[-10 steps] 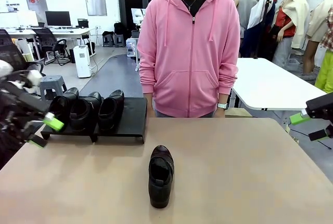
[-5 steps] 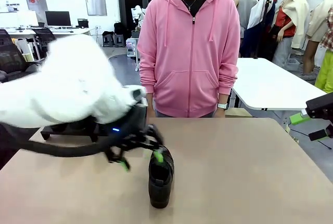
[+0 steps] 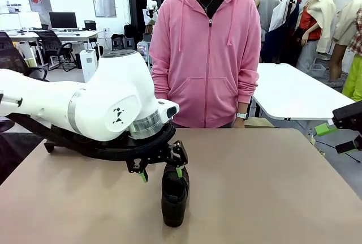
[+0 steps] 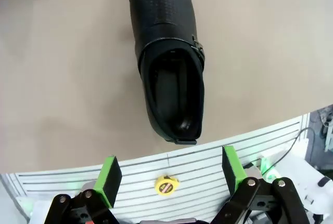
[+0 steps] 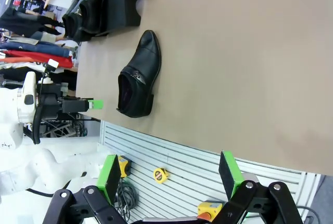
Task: Organize the shoes by placing them on the stand.
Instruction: Place the Shoe from the middle of the table onto the Shoes Stand.
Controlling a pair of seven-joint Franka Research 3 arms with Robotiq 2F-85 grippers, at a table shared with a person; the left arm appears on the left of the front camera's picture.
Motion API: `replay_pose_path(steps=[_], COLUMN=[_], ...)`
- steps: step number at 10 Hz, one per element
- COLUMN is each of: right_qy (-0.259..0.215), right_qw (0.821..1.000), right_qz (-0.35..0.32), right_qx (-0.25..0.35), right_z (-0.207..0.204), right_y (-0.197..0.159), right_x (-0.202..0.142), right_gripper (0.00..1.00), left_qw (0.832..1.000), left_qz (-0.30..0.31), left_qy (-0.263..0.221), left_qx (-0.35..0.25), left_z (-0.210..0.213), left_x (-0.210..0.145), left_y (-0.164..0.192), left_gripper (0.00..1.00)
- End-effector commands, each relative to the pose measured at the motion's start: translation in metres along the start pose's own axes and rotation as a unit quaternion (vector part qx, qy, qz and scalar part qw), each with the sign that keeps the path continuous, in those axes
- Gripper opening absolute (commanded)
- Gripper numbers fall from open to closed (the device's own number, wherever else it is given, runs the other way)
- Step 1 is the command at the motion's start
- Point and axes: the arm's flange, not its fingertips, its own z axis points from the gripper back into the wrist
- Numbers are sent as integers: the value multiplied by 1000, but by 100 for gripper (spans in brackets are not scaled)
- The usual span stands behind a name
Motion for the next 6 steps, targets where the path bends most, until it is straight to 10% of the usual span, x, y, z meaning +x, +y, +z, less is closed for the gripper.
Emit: replay_pose_path(steps=[1, 6], right_qy=[-2, -2], right_qw=[1000, 1000], right_qz=[-12, -12], right_qx=[9, 9], right_z=[1, 1], right_y=[4, 4], right_x=[0, 0], right_gripper=[100, 100], left_qw=[999, 995], left_qz=[3, 25], left_qy=[-10, -38], left_qx=[32, 89], left_z=[-21, -97], left_x=[12, 32], left_y=[4, 3], left_gripper=[100, 100])
